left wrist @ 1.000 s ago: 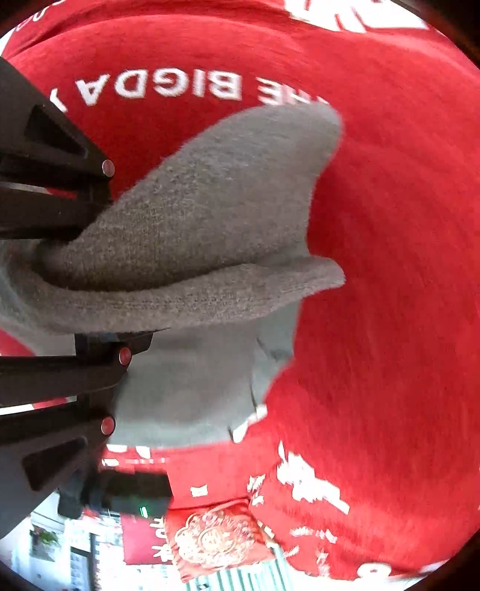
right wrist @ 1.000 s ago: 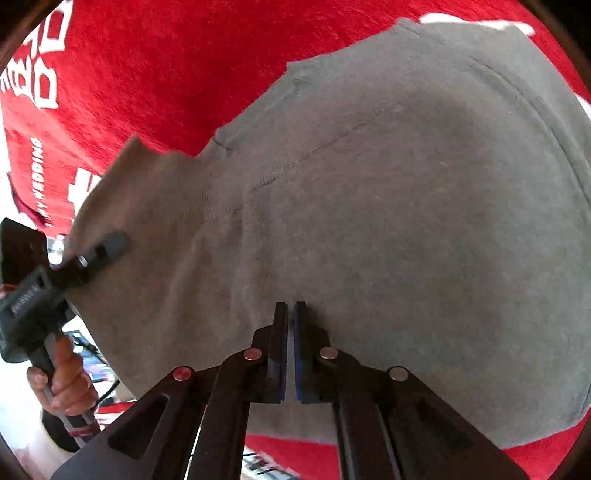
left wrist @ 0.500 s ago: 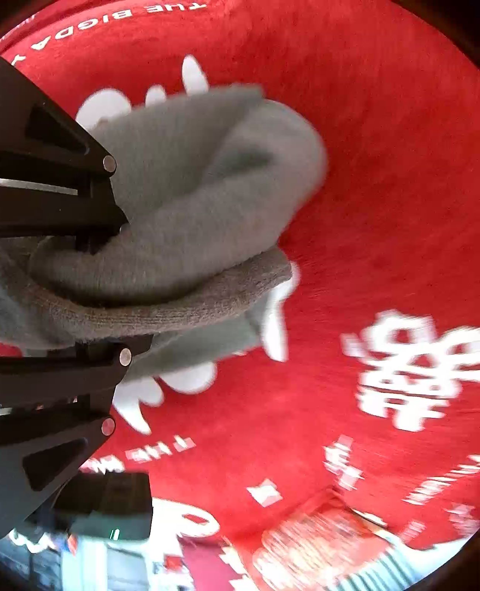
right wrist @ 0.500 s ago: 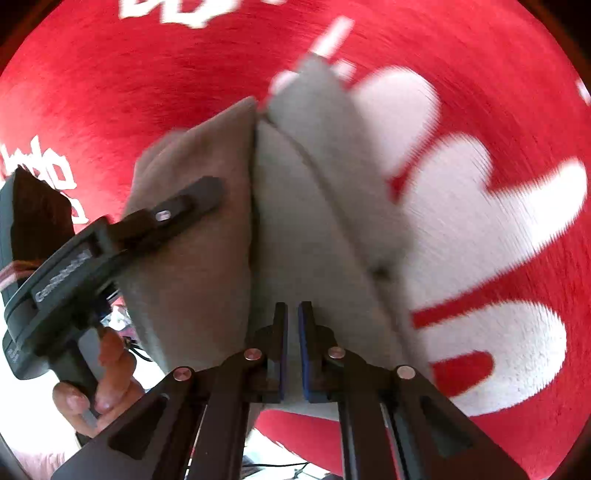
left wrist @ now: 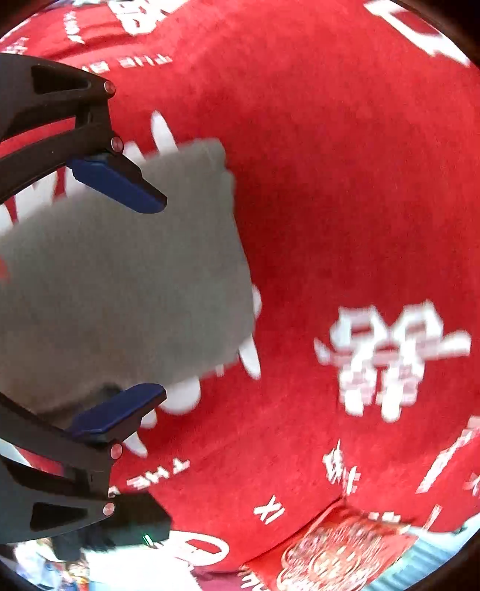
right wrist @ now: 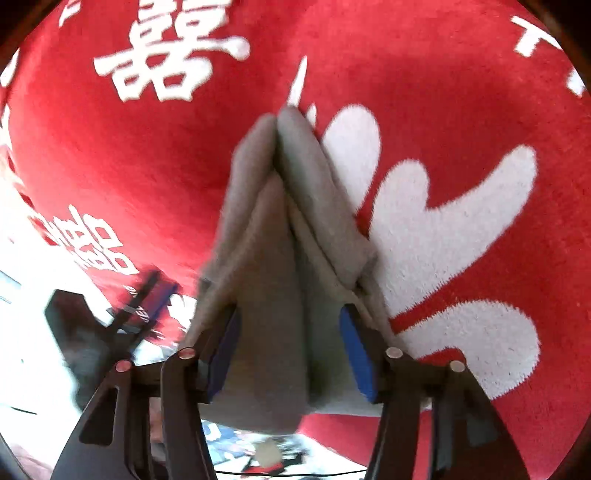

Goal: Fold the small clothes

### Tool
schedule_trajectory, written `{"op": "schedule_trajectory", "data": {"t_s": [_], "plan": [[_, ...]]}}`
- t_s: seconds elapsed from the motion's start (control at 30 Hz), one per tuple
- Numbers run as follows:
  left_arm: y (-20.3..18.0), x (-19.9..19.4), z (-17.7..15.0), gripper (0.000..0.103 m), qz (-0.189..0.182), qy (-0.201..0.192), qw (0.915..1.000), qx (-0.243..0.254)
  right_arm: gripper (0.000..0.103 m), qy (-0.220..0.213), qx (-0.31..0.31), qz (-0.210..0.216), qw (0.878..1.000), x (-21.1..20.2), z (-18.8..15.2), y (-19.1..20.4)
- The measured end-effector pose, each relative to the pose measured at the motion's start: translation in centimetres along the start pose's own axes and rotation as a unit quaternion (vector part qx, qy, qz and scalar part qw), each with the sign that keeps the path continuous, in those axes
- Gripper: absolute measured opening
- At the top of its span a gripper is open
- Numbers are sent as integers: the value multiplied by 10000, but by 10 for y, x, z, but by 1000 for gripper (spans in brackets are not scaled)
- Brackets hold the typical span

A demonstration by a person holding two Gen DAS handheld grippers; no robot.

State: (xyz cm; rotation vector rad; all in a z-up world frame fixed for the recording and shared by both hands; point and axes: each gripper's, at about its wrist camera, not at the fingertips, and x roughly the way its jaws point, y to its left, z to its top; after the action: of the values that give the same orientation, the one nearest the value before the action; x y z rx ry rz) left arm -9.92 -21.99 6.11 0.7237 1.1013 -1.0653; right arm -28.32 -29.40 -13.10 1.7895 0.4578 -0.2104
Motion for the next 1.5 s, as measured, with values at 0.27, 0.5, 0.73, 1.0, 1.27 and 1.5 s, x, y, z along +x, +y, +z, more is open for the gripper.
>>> {"op": "schedule_trajectory", "data": {"t_s": [0.27, 0.5, 0.73, 1.0, 1.27, 1.5], "plan": [[83, 42, -58, 94, 507, 893, 9907, -890, 68, 658, -397, -216, 9968, 10, 33, 29], [81, 51, -78, 94, 442, 945, 9910, -834, 18, 922, -1396, -1597, 9729, 24, 13, 59], [84, 53, -96, 95, 369, 979, 9927, -601, 44, 535, -1459, -2413, 9579, 4, 5, 40], [70, 33, -112, 94, 398, 1135, 9921, -361, 44, 129, -1836, -2464, 9515, -13, -32, 71], [51, 59, -142, 95, 313, 1462, 9886, 178, 32, -664, -1450, -3187, 9343, -4, -54, 34], [41, 44, -142, 94, 328, 1538, 9835, 893, 45, -1681, -836, -3203, 9285, -28, -102, 42]]}}
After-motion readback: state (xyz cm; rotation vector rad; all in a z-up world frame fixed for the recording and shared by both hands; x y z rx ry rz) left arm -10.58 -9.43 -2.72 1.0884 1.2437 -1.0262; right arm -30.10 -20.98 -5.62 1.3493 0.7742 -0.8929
